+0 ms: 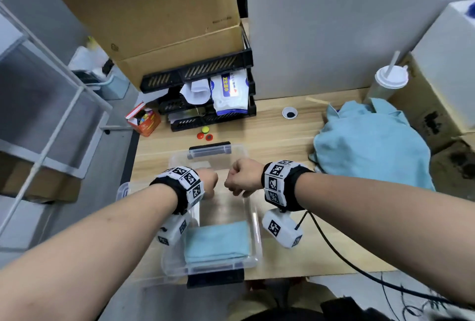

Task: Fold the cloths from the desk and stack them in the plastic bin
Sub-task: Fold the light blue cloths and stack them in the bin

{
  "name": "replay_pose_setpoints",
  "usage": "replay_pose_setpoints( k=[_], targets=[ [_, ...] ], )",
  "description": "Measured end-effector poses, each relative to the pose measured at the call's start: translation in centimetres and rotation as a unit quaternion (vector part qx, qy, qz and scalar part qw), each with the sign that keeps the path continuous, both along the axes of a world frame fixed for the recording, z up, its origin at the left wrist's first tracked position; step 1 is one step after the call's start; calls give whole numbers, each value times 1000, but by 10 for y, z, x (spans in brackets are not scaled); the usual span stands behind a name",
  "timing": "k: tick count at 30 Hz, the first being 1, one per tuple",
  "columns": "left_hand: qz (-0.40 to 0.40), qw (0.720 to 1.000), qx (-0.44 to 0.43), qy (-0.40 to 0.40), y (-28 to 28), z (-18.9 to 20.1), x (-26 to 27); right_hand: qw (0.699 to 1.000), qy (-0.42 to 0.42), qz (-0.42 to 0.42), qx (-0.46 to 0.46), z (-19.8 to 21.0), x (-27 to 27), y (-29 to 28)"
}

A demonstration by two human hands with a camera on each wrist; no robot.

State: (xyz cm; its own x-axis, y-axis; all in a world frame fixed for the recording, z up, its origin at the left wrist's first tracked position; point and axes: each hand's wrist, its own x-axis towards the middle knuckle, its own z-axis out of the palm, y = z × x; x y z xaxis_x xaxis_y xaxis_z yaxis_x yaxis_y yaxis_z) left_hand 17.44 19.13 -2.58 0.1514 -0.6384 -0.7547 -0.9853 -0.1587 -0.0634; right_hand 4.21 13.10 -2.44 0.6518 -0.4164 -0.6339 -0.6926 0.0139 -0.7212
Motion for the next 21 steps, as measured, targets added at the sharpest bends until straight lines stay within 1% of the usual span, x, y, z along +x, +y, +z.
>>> replay_pose_setpoints(
  k=[3,6,8,10,13,16,21],
  targets=[
    [-22,998,-54,-2,-35,33,-18,998,-15,-36,-40,26,-29,-32],
    [-34,995,-89,2,-73,54,-45,993,-4,-78,-93,43,-63,-63],
    [-44,994,-97,11,-94,62,-64,984,11,-116,-134,47,-88,-85],
    [-63,993,-101,19,-115,64,-88,968,34,-165,-184,46,-123,-110],
    [-84,988,-128,31,-134,53,-114,944,102,-190,-249,38,-168,-138],
    [-98,986,-128,40,-150,38,-139,927,177,-197,-266,22,-209,-158],
    [-105,988,-105,47,-166,11,-157,902,270,-162,-296,-11,-246,-172]
  ],
)
